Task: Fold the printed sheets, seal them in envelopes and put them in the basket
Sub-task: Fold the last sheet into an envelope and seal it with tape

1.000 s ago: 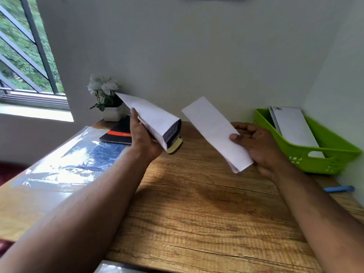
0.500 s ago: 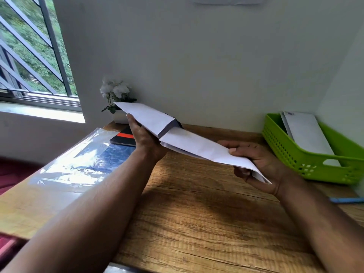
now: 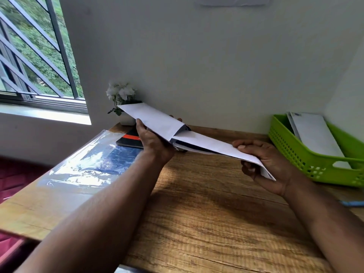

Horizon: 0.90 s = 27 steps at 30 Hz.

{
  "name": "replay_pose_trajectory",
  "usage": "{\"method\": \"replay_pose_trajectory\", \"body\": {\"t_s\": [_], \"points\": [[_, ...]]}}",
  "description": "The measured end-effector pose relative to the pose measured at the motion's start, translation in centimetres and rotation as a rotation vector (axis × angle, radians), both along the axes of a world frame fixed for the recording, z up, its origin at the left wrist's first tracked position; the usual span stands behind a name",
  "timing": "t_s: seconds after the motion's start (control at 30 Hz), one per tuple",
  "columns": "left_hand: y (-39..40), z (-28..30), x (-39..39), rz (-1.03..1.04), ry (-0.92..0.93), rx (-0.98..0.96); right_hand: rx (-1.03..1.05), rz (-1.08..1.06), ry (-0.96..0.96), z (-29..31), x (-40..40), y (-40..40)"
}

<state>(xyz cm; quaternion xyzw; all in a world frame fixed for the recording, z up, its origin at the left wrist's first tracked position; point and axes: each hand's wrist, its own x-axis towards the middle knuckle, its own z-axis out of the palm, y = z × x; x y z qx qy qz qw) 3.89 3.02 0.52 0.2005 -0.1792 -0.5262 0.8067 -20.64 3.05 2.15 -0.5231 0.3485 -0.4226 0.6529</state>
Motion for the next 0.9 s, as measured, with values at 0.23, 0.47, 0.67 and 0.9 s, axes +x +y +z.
{"method": "replay_pose_trajectory", "body": {"t_s": [0.23,0.47,0.67,0.9], "points": [[0.0,0.1,-0.1,-0.012,0.049,0.03,-0.076,-0.023,0.104,-0.2,0.2,0.2],[-0.2,-0.3,0.0,-0.068,0.026,0.036,-0.114,-0.021,0.095,-0.2,0.7,1.1],[-0.6,-0.8,-1.5,-0.219,0.002,0.066,-0.161,0.481,0.184,-0.7,1.1,2.0],[-0.7,-0.6,-1.5,-0.183,0.031,0.087,-0.553,0.452,0.482,1.8,0.0,3.5]]}}
